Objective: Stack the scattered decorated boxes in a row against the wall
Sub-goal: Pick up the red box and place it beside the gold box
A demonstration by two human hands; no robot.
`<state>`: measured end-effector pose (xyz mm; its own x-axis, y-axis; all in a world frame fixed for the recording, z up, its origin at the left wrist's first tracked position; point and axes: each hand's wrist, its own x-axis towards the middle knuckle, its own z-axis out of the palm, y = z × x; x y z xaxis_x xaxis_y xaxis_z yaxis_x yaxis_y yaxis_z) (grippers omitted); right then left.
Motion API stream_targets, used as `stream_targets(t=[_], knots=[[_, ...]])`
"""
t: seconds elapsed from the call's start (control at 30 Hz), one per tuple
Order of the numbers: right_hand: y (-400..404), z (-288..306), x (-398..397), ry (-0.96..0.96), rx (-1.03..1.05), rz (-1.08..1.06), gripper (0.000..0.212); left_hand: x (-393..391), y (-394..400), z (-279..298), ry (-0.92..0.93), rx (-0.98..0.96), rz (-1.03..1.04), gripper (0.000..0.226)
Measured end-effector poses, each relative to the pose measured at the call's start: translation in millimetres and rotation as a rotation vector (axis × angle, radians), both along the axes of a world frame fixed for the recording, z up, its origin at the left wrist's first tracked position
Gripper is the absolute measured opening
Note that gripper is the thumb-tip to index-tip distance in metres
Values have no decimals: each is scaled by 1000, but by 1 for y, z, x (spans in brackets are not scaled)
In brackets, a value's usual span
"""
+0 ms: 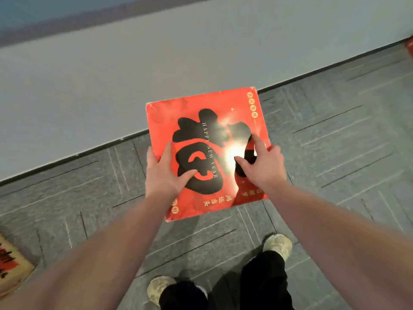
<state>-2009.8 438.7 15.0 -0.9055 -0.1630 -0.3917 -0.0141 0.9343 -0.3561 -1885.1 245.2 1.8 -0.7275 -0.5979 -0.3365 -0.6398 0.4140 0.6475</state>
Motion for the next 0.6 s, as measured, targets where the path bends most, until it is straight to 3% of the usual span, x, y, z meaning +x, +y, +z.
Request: stream_targets(t=[0.2,0.6], knots=[[99,21,-70,37,-69,-168,78,-105,79,29,91,-52,-186,96],[355,50,-200,-15,-113,-523,72,-319,311,58,51,-102,-570,99]])
